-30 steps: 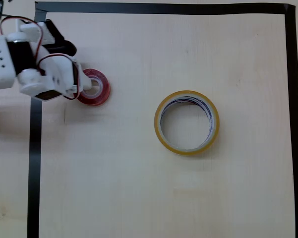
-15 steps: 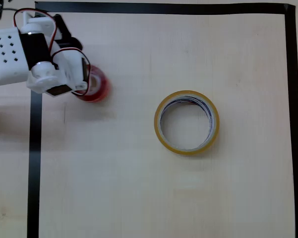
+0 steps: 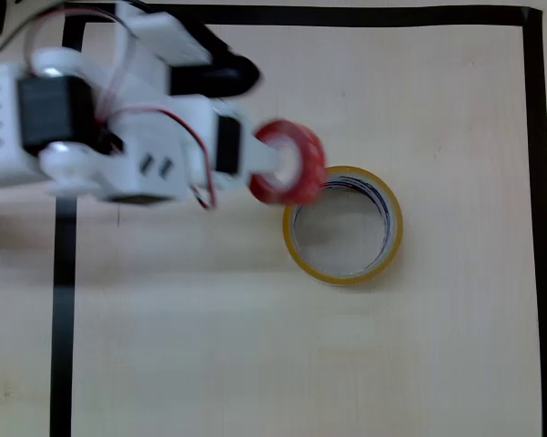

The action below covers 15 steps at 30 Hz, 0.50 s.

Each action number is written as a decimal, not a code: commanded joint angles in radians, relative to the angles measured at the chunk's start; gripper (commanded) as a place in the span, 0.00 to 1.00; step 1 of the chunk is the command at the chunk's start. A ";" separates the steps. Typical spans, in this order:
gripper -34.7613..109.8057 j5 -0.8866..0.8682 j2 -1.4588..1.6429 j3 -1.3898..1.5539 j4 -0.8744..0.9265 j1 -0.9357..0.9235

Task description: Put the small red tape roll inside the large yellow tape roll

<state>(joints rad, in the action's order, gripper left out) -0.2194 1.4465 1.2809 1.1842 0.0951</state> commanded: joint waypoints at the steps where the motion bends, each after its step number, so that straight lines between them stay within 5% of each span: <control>1: 0.24 0.002 -0.086 -0.279 0.005 -0.055; 5: 0.24 0.002 -0.285 -0.535 0.063 -0.083; 12: 0.24 -0.006 -0.831 -1.485 0.482 -0.075; 15: 0.24 -0.008 -0.856 -1.514 0.520 -0.061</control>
<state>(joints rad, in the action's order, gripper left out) -0.2178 0.5860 0.2209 1.6122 0.0092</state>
